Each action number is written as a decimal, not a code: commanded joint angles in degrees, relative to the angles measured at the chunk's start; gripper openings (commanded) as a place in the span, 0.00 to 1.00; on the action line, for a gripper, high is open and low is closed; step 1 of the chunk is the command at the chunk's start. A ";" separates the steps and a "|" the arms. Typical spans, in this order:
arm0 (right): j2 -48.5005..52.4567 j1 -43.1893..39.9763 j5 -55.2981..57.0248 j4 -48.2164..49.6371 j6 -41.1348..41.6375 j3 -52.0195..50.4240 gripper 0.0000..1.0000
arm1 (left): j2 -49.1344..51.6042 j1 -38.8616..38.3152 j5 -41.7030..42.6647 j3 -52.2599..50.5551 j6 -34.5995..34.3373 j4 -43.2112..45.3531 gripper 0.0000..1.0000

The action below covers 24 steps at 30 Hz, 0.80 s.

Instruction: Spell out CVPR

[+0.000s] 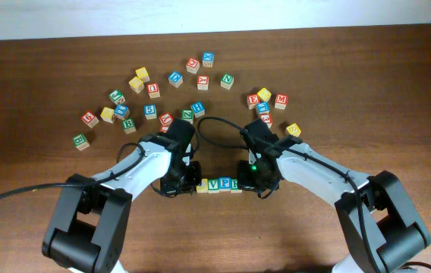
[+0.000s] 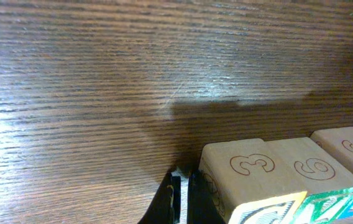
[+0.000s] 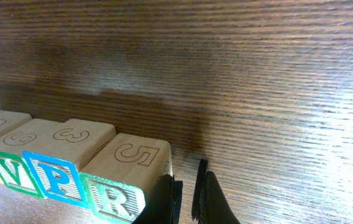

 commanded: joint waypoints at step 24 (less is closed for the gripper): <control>0.39 -6.62 3.17 -16.50 -4.63 18.21 0.04 | -12.20 14.47 -12.07 0.02 0.74 -7.91 0.00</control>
